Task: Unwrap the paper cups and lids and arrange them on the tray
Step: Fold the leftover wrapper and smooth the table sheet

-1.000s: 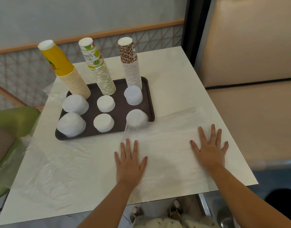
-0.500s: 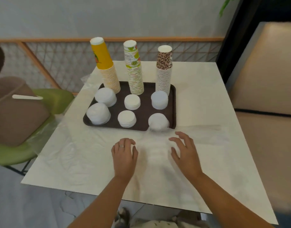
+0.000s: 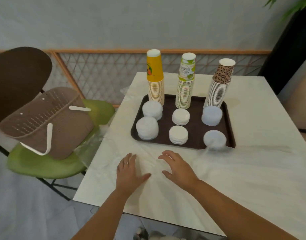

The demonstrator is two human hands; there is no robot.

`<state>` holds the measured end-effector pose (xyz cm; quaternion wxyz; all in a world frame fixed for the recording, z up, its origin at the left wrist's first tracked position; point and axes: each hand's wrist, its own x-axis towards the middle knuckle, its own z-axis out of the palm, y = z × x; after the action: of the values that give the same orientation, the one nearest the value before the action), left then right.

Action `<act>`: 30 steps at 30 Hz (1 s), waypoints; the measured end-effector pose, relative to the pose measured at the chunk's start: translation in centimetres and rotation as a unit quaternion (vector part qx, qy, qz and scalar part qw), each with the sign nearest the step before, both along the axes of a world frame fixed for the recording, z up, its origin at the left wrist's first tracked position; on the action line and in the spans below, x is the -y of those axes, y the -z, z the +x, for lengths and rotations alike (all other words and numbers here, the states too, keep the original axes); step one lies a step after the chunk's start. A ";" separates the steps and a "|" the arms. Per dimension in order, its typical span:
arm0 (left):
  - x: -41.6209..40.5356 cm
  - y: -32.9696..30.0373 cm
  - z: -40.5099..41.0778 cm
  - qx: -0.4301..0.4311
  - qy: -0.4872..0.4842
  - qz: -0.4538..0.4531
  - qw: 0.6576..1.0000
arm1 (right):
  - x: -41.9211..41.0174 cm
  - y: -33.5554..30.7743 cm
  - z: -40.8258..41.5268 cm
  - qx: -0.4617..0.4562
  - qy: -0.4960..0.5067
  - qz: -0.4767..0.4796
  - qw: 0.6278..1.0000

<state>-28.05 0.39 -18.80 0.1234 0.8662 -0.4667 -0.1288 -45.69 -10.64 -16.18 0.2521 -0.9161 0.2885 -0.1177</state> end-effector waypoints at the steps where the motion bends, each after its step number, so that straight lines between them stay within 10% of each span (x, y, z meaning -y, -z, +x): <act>1: 0.0 0.2 0.9 0.002 0.010 -0.023 1.000 | -0.2 0.0 1.4 -0.023 -0.007 0.005 1.000; 16: 0.7 -2.8 6.4 -0.216 0.083 -0.149 0.961 | -2.6 1.0 11.8 -0.089 0.063 0.042 0.993; 30: 3.8 -10.8 11.8 -0.520 0.047 -0.038 0.852 | -2.9 -6.8 13.8 0.278 -0.015 -0.172 0.945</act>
<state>-16.23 -3.38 -8.02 0.3748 0.6446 -0.3793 -0.5478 -31.84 -7.78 -9.40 0.1628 -0.8806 0.1680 -0.4120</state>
